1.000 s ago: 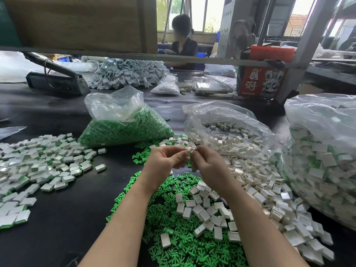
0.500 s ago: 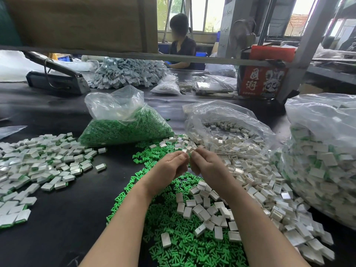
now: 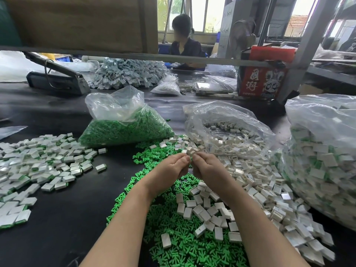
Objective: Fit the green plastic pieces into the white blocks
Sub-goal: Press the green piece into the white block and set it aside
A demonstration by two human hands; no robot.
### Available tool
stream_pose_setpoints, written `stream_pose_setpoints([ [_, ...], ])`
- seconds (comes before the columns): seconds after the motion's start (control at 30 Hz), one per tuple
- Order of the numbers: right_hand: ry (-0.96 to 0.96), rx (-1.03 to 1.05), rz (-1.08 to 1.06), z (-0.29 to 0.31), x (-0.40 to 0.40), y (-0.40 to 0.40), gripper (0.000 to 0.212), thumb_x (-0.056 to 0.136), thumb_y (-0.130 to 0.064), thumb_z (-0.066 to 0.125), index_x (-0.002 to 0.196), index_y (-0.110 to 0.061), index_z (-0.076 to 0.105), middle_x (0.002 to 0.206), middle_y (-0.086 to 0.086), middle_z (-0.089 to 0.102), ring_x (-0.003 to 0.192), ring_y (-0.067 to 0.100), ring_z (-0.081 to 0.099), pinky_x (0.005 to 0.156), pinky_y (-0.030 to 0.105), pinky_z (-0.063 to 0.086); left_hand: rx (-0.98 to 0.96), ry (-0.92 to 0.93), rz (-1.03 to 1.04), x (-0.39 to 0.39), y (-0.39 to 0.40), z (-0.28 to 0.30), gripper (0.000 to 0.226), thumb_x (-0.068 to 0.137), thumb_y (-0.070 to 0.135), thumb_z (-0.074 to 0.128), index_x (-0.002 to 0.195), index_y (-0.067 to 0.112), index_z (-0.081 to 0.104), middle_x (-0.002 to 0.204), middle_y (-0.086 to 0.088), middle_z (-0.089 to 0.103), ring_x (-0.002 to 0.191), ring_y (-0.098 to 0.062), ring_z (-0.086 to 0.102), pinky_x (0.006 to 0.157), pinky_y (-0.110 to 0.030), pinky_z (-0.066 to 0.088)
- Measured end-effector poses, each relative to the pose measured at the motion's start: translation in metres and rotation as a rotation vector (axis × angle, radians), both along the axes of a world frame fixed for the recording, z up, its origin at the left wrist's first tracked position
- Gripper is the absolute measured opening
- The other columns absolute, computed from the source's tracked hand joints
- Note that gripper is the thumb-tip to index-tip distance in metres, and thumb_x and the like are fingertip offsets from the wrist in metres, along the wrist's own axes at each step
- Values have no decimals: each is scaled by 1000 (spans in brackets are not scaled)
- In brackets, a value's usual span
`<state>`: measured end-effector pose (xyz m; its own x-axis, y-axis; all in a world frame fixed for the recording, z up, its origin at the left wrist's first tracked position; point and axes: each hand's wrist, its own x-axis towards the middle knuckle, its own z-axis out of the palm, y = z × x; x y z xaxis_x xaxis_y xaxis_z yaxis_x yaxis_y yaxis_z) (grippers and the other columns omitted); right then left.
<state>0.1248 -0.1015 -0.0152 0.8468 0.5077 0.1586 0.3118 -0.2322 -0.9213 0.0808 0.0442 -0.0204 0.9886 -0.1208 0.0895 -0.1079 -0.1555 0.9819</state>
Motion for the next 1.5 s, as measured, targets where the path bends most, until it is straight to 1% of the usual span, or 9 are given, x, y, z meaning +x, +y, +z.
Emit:
stream_pose_setpoints([
  [0.17,58,18,23,-1,0,-2,36,102,-11,40,68,-16,48,55,-8,41,49,5,36,54,26,31,54,29,-11,2,-2,-2,29,106,16,36,107,-6,54,63,11,42,58,-4,36,56,-18,33],
  [0.37,-124,-106,-106,-5,-3,4,35,103,-18,40,71,-16,53,60,-4,49,55,11,42,57,34,36,-5,25,51,4,-8,-6,25,105,22,38,99,19,62,65,20,57,65,-1,49,64,-18,44],
  [0.5,-203,-134,-153,-6,-5,4,35,103,-18,38,71,-20,53,67,-2,55,62,13,49,62,36,41,-31,-6,60,6,-13,-8,26,96,34,42,100,19,63,100,-16,67,93,-26,61,91,-44,50],
  [0.67,-268,-197,-195,-12,-5,7,37,103,-21,35,69,-27,48,70,-5,55,63,7,49,56,23,33,-41,-36,74,11,-16,-13,23,95,32,42,96,22,62,90,5,69,85,-4,66,76,-19,51],
  [0.9,-252,-208,-176,-13,-7,7,39,93,-41,23,63,-29,45,64,-9,51,58,1,46,54,21,29,111,-52,94,12,-17,-16,31,93,41,37,100,22,61,104,-8,68,102,-22,65,95,-40,51],
  [1.0,-251,-235,-173,-13,-8,7,45,93,-48,19,63,-29,47,65,-9,54,62,3,49,57,27,32,150,-56,107,13,-18,-19,25,103,31,37,103,24,61,105,-1,68,103,-14,64,97,-36,50],
  [1.17,-252,-257,-191,-17,-6,6,46,105,-32,28,64,-30,49,68,-10,55,66,5,51,58,28,33,166,-48,109,14,-19,-21,26,105,25,36,111,18,60,111,-2,68,108,-14,63,102,-37,47],
  [1.37,-275,-275,-214,-19,-6,8,46,105,-31,27,63,-30,46,68,-10,54,67,10,51,60,30,34,186,-96,122,13,-20,-21,24,106,24,36,105,26,59,106,5,67,103,-5,62,92,-18,47],
  [1.5,-297,-285,-230,-19,-6,9,47,105,-32,26,63,-29,46,68,-7,55,66,11,51,60,31,34,206,-102,148,13,-21,-22,25,106,23,36,105,19,60,104,0,67,100,-11,63,91,-24,48],
])
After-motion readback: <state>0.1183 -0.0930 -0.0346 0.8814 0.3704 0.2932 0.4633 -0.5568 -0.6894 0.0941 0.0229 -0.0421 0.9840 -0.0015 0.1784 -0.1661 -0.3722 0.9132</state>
